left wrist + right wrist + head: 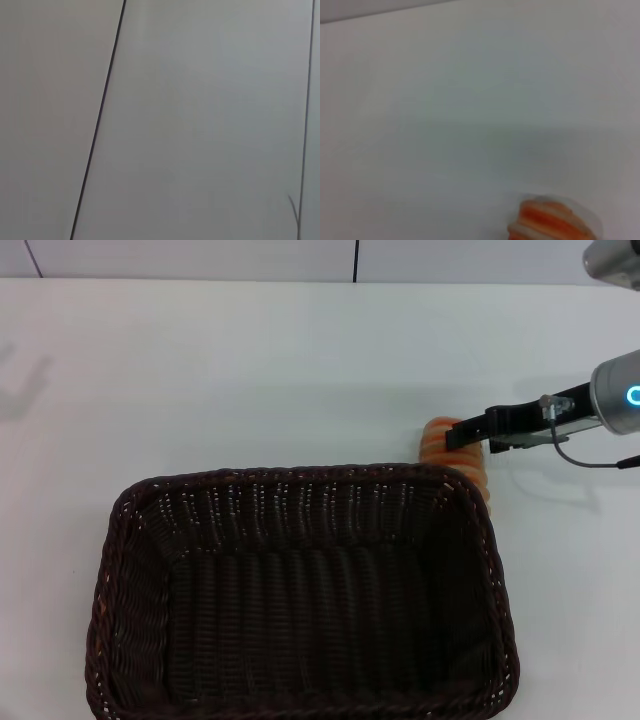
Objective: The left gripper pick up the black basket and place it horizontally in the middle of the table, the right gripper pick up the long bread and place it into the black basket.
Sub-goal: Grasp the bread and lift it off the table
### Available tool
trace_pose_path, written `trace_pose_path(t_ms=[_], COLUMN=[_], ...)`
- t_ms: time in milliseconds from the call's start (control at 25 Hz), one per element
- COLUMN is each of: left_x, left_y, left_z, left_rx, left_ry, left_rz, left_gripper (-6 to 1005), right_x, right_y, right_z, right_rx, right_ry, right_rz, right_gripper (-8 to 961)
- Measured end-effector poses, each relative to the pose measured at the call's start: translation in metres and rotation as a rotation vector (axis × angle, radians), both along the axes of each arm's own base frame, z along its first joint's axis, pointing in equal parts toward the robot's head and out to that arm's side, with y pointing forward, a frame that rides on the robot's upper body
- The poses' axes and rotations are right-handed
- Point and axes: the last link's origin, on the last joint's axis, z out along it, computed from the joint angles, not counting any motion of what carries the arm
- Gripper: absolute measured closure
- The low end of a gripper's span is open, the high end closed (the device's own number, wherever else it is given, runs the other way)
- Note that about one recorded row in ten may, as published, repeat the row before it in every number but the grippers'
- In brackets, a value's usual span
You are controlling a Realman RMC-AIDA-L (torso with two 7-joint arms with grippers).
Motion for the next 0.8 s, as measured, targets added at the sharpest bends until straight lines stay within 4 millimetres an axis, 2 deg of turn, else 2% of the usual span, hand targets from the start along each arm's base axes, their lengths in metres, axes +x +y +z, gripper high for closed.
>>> trace_pose_path(t_ms=[800], left_x=[-0.001], left_y=[-0.001], left_z=[-0.002], left_rx=[0.007], left_ry=[-0.006], left_rz=[-0.012], left_gripper=[424], right_x=[0.004], right_y=[0.006], right_z=[-0.013], right_rx=[-0.006], right_ry=[-0.014], right_rz=[0.002], right_gripper=[240])
